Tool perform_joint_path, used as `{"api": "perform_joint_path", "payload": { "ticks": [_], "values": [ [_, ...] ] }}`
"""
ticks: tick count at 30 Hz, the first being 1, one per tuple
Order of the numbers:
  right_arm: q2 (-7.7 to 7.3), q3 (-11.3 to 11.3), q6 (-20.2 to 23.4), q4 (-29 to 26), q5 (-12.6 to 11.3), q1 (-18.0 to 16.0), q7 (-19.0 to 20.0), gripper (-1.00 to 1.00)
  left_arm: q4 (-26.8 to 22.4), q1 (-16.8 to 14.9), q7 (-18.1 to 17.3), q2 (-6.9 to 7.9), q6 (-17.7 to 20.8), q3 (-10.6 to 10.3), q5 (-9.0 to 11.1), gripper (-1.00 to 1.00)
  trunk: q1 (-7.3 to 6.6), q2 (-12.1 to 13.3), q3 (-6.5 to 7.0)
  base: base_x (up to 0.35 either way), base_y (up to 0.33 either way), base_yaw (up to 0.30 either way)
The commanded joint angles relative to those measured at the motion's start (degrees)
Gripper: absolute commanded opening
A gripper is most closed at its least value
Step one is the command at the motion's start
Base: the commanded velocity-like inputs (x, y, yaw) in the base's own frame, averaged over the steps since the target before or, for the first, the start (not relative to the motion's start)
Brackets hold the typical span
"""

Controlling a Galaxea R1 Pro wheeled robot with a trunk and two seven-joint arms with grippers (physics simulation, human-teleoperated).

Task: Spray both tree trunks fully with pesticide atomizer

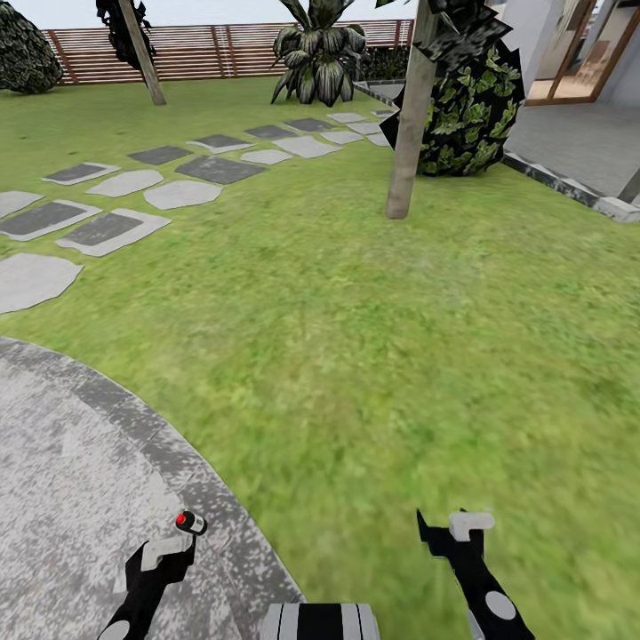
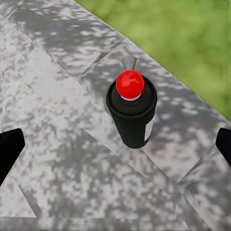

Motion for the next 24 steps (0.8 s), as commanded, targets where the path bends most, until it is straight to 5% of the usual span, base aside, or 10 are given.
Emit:
{"api": "perform_joint_path", "payload": {
  "ticks": [1,7,24],
  "values": [
    [0.02,-0.16,-0.54,-1.81,0.18,-0.02,0.05,1.0,0.04,-0.02,0.01,-0.01,-0.16,0.07,-0.05,1.0,-0.01,-0.01,-0.03,0.0,0.0,0.0],
    [0.0,-0.05,-0.79,-7.77,0.25,-0.02,0.13,1.0,0.04,-0.02,0.01,-0.06,-0.05,0.06,-0.05,1.0,-0.01,-0.01,-0.03,0.103,0.0,0.0],
    [0.09,0.29,-0.65,-8.28,0.25,-0.02,0.14,1.0,0.04,-0.02,0.01,-0.01,-0.05,-0.03,-0.05,1.0,-0.01,-0.01,-0.03,0.077,0.0,0.0]
  ]
}}
